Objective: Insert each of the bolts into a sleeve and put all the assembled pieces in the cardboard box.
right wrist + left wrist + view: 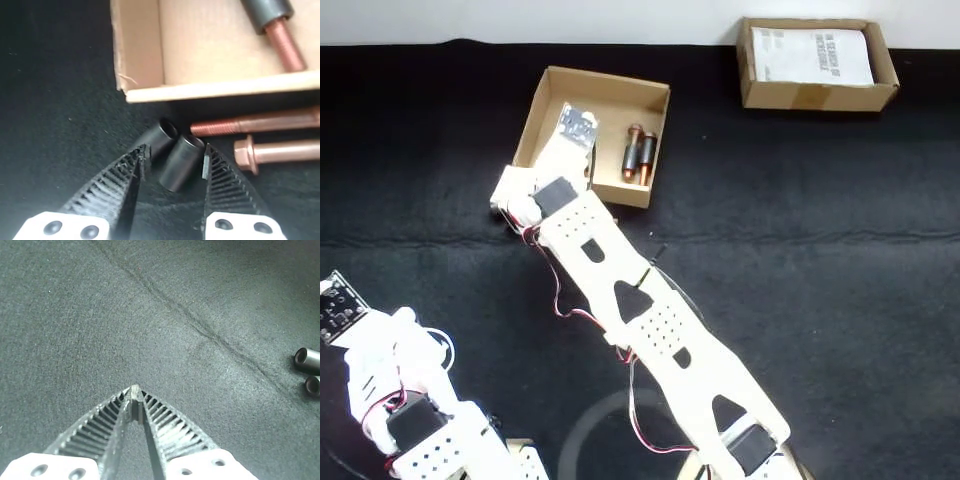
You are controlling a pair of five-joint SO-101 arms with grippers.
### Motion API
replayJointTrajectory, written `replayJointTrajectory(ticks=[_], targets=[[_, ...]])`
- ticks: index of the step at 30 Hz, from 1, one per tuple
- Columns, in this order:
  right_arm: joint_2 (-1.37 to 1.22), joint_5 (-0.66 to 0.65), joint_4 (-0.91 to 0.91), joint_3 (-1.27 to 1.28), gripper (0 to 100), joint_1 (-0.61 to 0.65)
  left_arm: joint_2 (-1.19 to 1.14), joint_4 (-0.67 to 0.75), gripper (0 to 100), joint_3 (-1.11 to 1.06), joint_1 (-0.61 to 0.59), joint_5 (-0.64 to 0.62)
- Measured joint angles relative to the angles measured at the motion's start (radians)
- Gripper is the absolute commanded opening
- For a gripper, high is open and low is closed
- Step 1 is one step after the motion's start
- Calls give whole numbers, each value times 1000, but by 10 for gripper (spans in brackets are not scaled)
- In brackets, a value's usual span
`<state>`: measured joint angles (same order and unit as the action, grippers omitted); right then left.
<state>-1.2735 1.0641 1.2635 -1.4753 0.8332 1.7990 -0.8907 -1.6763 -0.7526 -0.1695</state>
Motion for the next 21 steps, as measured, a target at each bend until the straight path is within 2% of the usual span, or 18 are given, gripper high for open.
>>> replayJointTrajectory(ticks=[12, 21], targets=[[-94, -9, -11, -18, 156, 25, 0, 0, 13, 0, 0, 0], [-112, -83, -152, -3, 145, 25, 9, -3, 13, 0, 0, 0]])
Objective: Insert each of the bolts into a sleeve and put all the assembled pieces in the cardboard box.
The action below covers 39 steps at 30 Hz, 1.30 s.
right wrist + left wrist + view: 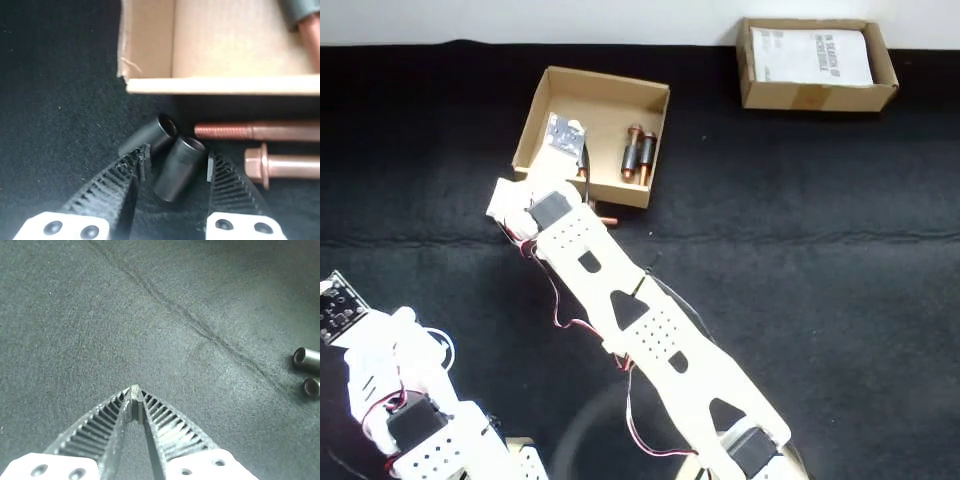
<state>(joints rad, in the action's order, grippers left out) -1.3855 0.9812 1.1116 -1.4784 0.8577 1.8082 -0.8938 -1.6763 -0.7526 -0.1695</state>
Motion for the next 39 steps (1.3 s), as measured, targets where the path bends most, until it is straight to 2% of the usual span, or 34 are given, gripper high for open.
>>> replayJointTrajectory(ticks=[4, 11, 22, 30, 39], targets=[[-5, -28, -8, 0, 3, -2, 0, 0, 13, 0, 0, 0], [-9, -84, 6, 2, 6, -5, 0, 0, 13, 0, 0, 0], [18, -127, 345, -150, 6, -48, 0, 0, 13, 0, 3, 0], [304, -273, 617, -164, 6, -92, 0, 0, 13, 0, 3, 0], [669, -451, 641, -167, 6, -144, 0, 0, 13, 0, 26, 0]])
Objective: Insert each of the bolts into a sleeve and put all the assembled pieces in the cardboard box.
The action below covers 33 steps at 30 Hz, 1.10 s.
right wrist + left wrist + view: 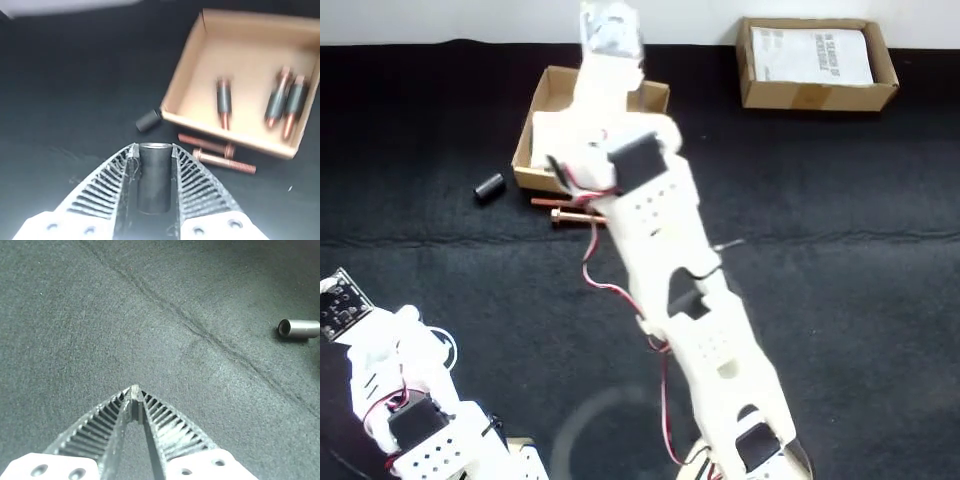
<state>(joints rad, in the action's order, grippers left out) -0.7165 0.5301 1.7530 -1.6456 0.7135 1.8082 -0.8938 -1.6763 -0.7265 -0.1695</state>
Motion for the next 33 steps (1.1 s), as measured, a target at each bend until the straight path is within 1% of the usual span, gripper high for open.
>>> replayJointTrajectory(ticks=[5, 9, 15, 20, 24, 27, 31, 33], targets=[[196, -29, 0, 3, 6, -52, 0, 0, 11, 0, 0, 0], [431, -37, 0, 189, 6, -87, 0, -29, 10, 0, 0, 0], [875, -37, 0, 712, 6, -164, 0, -106, 10, 0, 8, 0], [1283, -37, 0, 1229, 6, -261, 0, -232, 10, 0, 124, 0], [1591, -37, 0, 1605, 6, -296, 0, -264, 12, 0, 158, 0], [1798, -40, 0, 1829, 6, -301, 0, -265, 12, 0, 163, 0], [2036, -40, 0, 2065, 6, -304, 0, -269, 14, 18, 166, 0], [2125, -40, 0, 2171, 6, -302, 0, -275, 14, 71, 196, 0]])
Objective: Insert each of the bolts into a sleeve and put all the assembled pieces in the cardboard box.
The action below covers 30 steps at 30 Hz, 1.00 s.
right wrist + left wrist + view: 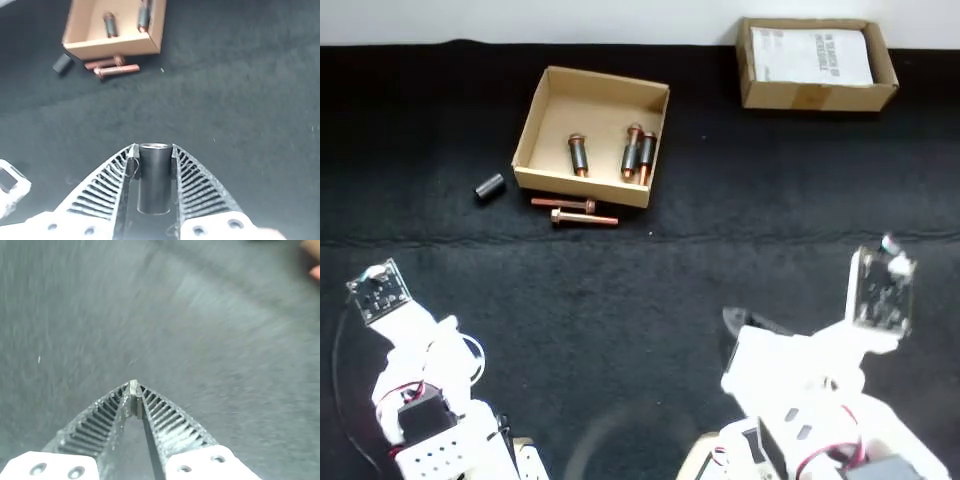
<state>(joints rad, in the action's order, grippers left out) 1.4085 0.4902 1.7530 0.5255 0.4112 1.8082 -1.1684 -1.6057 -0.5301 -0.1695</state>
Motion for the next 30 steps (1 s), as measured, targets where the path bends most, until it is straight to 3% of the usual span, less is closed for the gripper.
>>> replayJointTrajectory(ticks=[4, 8, 13, 19, 26, 30], targets=[[129, 0, 0, 187, 6, -44, -20, -46, 14, 176, 114, 0], [180, 0, -2, 250, 6, -71, -184, -58, 14, 361, 245, -26], [187, 0, -5, 255, 6, -69, -548, -63, 14, 657, 345, -118], [189, 0, -32, 264, 6, -75, -1033, -170, 14, 1080, 482, -296], [189, 0, -117, 301, 6, -75, -1556, -183, 14, 1455, 529, -534], [189, 0, -173, 345, 6, -135, -1818, -215, 14, 1599, 569, -612]])
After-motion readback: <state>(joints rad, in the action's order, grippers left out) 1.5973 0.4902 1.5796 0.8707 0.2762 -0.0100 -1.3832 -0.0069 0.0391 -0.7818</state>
